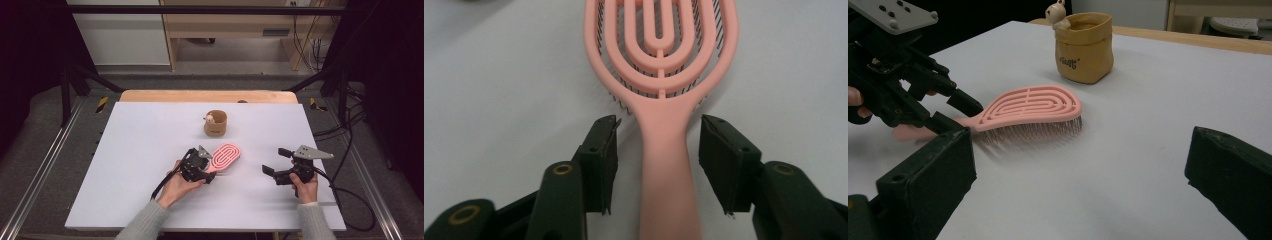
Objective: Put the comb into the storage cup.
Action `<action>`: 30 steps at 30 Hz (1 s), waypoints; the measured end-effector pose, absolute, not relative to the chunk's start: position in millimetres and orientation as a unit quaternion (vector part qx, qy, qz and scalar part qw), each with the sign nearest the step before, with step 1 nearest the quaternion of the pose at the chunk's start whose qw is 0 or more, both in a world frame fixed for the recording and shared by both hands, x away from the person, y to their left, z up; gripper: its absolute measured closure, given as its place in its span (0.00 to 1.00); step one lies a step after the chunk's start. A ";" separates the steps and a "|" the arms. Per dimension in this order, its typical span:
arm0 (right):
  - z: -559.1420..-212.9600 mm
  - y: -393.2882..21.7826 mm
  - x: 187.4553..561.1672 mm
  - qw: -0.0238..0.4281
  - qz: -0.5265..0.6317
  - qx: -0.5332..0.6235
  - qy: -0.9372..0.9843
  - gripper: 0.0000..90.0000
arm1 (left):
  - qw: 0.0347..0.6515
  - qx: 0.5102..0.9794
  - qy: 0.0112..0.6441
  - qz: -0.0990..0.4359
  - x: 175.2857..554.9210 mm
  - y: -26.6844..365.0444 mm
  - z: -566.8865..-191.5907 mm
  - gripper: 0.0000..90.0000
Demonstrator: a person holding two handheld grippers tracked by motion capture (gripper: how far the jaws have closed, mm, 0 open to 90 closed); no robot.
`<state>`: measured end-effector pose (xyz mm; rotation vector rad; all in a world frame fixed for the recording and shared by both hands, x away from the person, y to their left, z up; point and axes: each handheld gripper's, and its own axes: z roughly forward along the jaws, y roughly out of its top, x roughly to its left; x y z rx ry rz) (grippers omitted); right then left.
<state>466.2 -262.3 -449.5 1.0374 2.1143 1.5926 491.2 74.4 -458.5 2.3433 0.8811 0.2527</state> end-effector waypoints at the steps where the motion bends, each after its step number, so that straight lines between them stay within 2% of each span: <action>1: -449.5 -262.3 466.2 0.148 0.554 0.361 0.735 0.00 | 0.306 0.887 0.332 0.097 491.5 74.2 -458.6 0.59; 12: -449.5 -262.4 466.2 0.148 0.554 0.361 0.736 0.00 | 0.295 0.890 0.336 0.095 492.9 69.6 -461.4 0.72; 30: -449.1 -262.8 466.0 0.146 0.555 0.361 0.735 0.00 | 0.280 0.892 0.340 0.097 494.4 66.0 -461.2 0.76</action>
